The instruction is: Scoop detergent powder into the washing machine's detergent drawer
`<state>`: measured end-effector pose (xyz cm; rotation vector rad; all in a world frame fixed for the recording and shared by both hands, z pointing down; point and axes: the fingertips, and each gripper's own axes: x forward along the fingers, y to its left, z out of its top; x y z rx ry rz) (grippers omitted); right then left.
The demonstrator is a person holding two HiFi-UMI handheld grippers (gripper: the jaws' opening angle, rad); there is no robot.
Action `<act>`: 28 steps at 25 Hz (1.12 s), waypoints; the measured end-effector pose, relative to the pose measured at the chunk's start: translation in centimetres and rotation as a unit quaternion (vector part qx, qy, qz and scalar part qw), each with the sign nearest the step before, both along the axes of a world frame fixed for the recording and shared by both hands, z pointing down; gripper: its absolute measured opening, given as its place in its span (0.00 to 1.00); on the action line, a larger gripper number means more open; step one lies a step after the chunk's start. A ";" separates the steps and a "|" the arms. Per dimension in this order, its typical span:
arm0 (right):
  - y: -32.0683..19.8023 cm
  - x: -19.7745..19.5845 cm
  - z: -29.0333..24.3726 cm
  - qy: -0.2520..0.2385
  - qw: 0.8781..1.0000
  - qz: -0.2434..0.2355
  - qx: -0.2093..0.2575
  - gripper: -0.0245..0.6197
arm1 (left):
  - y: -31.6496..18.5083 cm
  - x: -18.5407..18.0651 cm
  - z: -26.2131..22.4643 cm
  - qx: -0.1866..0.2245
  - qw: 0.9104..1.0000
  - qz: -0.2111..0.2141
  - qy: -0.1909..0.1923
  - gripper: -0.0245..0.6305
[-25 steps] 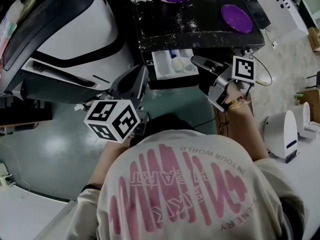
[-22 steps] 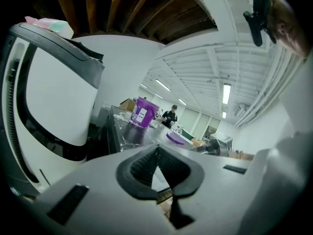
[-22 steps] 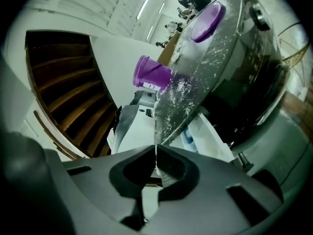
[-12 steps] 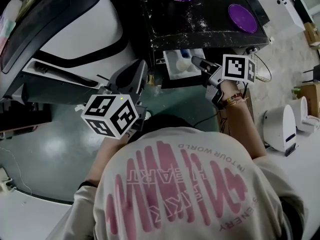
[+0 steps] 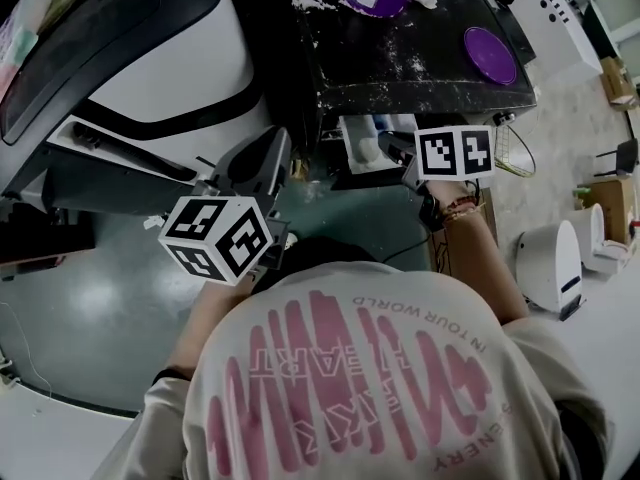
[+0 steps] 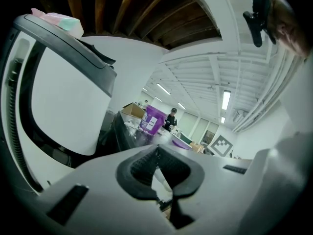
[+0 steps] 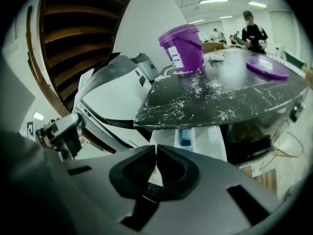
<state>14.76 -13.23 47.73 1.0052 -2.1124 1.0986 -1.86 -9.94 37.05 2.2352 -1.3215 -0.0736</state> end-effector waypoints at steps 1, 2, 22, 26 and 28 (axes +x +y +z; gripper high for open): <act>0.0 -0.2 0.1 0.018 1.000 -0.014 0.005 0.04 | -0.1 -0.2 -0.1 0.001 1.000 -0.001 0.001 0.04; -0.1 -0.4 0.2 0.038 0.999 -0.027 0.010 0.05 | -0.2 -0.4 -0.2 0.003 1.000 -0.003 0.003 0.04; 2.1 -2.7 2.7 0.282 0.906 -0.306 0.079 0.05 | -0.9 -2.1 0.4 0.008 0.999 -0.019 0.034 0.04; 2.1 -3.0 2.9 0.301 0.881 -0.350 0.100 0.05 | -1.0 -2.0 0.5 0.008 0.999 -0.018 0.035 0.04; 2.0 -3.0 3.0 0.309 0.873 -0.362 0.108 0.05 | -1.1 -2.0 0.6 0.007 0.999 -0.018 0.036 0.04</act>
